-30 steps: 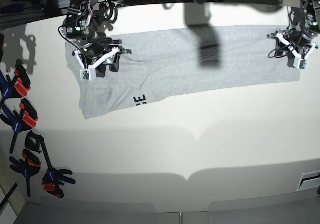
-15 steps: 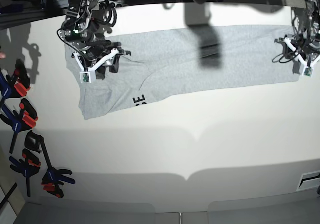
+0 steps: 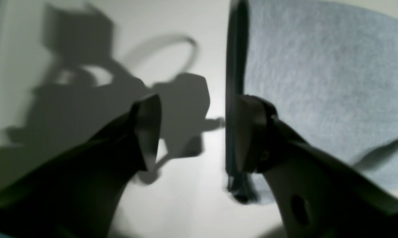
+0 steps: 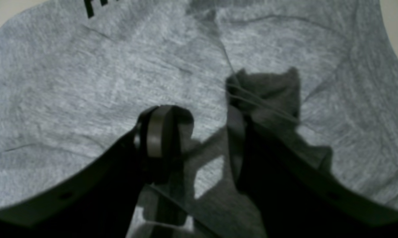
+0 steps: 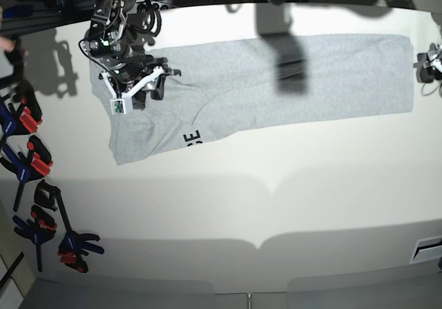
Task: Fold the T-shirt properly
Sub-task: 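Grasp the shirt's shoulder corners with both grippers and pull them taut, then move the left gripper inward along the shirt toward the right gripper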
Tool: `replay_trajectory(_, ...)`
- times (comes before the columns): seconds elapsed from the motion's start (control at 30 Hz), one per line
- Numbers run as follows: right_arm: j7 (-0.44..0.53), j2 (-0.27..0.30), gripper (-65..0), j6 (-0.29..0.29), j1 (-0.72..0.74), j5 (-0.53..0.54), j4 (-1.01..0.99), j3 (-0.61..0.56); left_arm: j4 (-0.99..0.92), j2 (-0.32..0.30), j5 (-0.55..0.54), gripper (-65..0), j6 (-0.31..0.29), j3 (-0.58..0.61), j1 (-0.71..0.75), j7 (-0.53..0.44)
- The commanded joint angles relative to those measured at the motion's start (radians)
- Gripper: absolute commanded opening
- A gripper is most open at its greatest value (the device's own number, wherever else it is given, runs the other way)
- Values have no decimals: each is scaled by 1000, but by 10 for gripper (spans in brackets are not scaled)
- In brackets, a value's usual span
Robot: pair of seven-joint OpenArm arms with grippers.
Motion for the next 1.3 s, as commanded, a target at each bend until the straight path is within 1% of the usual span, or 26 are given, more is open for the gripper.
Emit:
replay_trajectory(0.0, -22, 6, -394, 8, 2, 13, 10, 2, -42, -26, -61, -323, -24, -16, -23, -3)
replay_trajectory(0.1, -38, 5, -394, 50, 2, 57, 22, 2, -201, -23, -171, -323, -97, -16, -77, 53)
replay_trajectory(0.13, -42, 5, -394, 57, 2, 66, 28, 2, -243, -22, -191, -323, -118, -16, -93, 65)
replay_trajectory(0.2, -43, 6, -394, 64, 2, 67, 44, 2, -312, -17, -198, -323, -150, -16, -113, 63)
replay_trajectory(0.3, -46, 5, -394, 63, 2, 68, 73, 2, -369, -2, -203, -323, -154, -15, -124, 82)
replay_trajectory(0.43, -57, 5, -394, 63, 2, 68, 123, 2, -375, 26, -278, -323, -159, -15, -124, 217)
replay_trajectory(0.53, -63, 5, -394, 63, 2, 68, 164, 2, -375, 56, -322, -323, -163, -15, -124, 278)
replay_trajectory(0.63, -76, 5, -394, 63, 2, 68, 206, 2, -375, 89, -318, -323, -163, -15, -124, 285)
replay_trajectory(0.73, -86, 5, -394, 63, 2, 68, 240, 2, -375, 102, -317, -330, -163, -15, -124, 271)
replay_trajectory(0.77, -87, 5, -394, 63, 2, 68, 249, 2, -375, 99, -315, -352, -163, -15, -123, 256)
replay_trajectory(0.8, -87, 5, -394, 63, 2, 67, 257, 2, -375, 95, -300, -401, -163, -15, -124, 235)
replay_trajectory(0.83, -87, 5, -394, 63, 2, 67, 263, 2, -375, 87, -281, -477, -163, -15, -124, 203)
replay_trajectory(0.87, -89, 5, -394, 63, 2, 67, 267, 2, -375, 77, -260, -577, -163, -15, -124, 170)
replay_trajectory(0.9, -90, 5, -394, 63, 2, 67, 270, 2, -375, 65, -245, -650, -163, -15, -124, 142)
replay_trajectory(1.03, -95, 5, -394, 63, 2, 68, 272, 2, -357, 1, -258, -650, -163, -16, -124, 111)
replay_trajectory(1.13, -95, 5, -394, 63, 2, 68, 272, 2, -299, -42, -251, -650, -160, -17, -124, 111)
replay_trajectory(1.2, -95, 5, -394, 63, 2, 68, 272, 2, -237, -60, -218, -650, -161, -17, -124, 111)
replay_trajectory(1.23, -95, 5, -394, 63, 2, 68, 272, 2, -198, -62, -185, -650, -160, -17, -124, 111)
replay_trajectory(1.27, -95, 5, -394, 63, 2, 68, 272, 2, -155, -60, -148, -650, -143, -17, -124, 108)
